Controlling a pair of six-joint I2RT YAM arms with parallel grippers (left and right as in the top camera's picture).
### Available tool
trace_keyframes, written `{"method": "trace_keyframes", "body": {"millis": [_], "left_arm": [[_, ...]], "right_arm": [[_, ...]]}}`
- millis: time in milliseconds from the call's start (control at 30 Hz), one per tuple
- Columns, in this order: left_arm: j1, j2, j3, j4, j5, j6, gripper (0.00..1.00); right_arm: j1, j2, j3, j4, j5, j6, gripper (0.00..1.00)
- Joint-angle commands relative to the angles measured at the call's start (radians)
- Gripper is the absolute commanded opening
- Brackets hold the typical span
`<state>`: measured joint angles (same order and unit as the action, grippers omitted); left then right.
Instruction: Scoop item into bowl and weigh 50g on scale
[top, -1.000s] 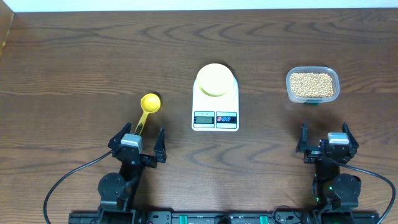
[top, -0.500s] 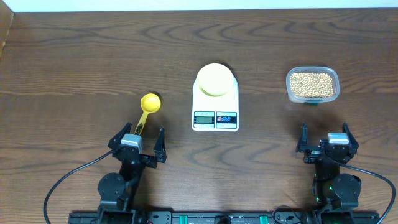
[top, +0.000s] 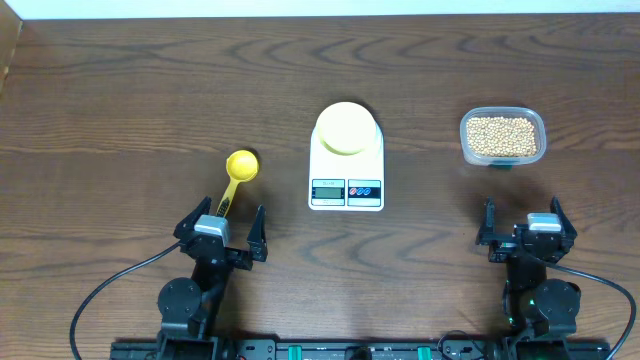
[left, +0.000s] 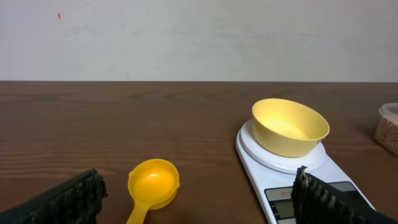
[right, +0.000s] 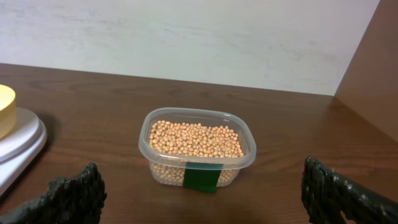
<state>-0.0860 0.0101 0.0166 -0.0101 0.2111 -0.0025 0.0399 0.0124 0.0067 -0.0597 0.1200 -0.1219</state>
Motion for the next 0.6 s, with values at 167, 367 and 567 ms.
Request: {"method": "trace_keyframes", "body": {"millis": [167,367,567], "left_arm": [[0.005,-0.006,-0.012,-0.041,0.035,0.006,0.98],[0.005,-0.006,-0.012,-0.041,0.035,0.006,0.98],[0.005,-0.006,-0.012,-0.029,0.03,0.006,0.98]], "right_arm": [[0.007,-0.006,-0.001,-0.005,-0.01,-0.014,0.99],[0.007,-0.006,-0.001,-0.005,-0.01,-0.014,0.99],[0.007,-0.006,-0.001,-0.005,-0.01,-0.014,0.99]]}}
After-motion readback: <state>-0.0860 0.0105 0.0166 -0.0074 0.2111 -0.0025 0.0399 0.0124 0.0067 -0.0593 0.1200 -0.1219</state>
